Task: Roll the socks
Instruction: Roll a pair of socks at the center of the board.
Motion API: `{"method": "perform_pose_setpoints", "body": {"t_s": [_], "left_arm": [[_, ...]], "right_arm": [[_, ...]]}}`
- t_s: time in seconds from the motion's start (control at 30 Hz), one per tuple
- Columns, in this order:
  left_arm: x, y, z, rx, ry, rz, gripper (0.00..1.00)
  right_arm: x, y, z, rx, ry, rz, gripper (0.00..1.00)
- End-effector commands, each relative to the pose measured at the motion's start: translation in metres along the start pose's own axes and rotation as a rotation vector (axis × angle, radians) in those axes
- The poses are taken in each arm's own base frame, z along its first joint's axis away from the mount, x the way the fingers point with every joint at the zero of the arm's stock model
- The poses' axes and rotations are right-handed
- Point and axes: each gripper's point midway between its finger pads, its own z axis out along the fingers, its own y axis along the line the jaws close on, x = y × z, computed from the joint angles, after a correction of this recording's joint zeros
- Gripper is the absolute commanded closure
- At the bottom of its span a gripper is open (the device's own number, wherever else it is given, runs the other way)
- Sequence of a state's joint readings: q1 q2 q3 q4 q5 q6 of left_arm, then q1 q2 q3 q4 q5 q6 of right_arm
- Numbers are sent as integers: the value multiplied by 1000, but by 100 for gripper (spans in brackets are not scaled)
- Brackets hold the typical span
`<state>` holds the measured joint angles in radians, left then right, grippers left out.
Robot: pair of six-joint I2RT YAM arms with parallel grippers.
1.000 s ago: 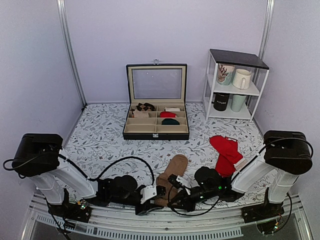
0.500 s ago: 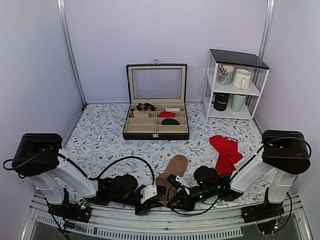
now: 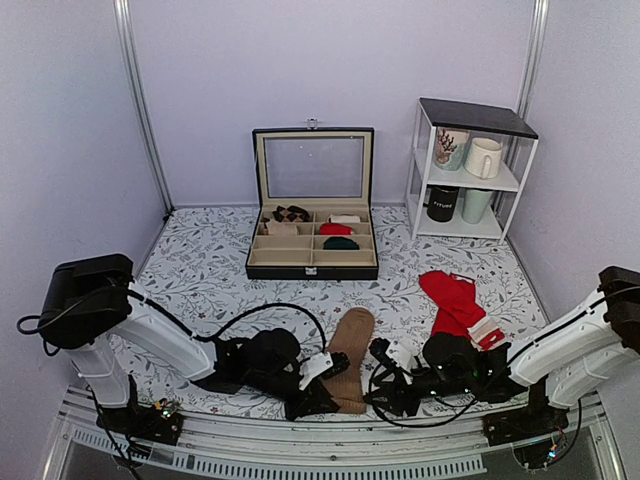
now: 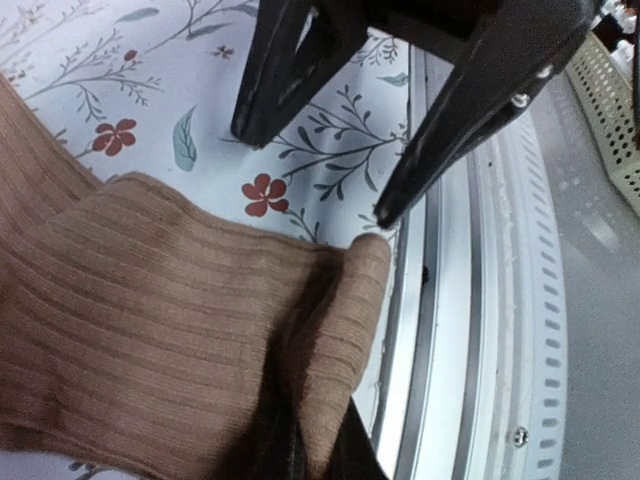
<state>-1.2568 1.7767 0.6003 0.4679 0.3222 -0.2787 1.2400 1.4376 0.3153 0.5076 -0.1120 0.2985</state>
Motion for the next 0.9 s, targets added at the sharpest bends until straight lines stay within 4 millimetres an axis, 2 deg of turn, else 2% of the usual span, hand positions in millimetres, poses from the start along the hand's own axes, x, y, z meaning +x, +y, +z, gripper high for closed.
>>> {"method": "perform_pose_setpoints", "body": {"t_s": [0.0,0.23,0.47,0.7,0.87], "left_arm": [[92,22,-5,-36,315,-252,100],[106,30,-11,-48,342,-334,100],[110,32,-10,-45,345,-348,100],[111,35,-10,-46,338,-354,100],[112,35,-9,-39,336,-355,100]], "right_arm": [[-16,-7,-12,124,-97,-174,49],[-14,18,0,68,-119,-296,48],[-13,27,22,29,-98,-342,48],[-11,38,30,-13,-91,-327,48],[1,41,34,-39,-55,-289,55]]}}
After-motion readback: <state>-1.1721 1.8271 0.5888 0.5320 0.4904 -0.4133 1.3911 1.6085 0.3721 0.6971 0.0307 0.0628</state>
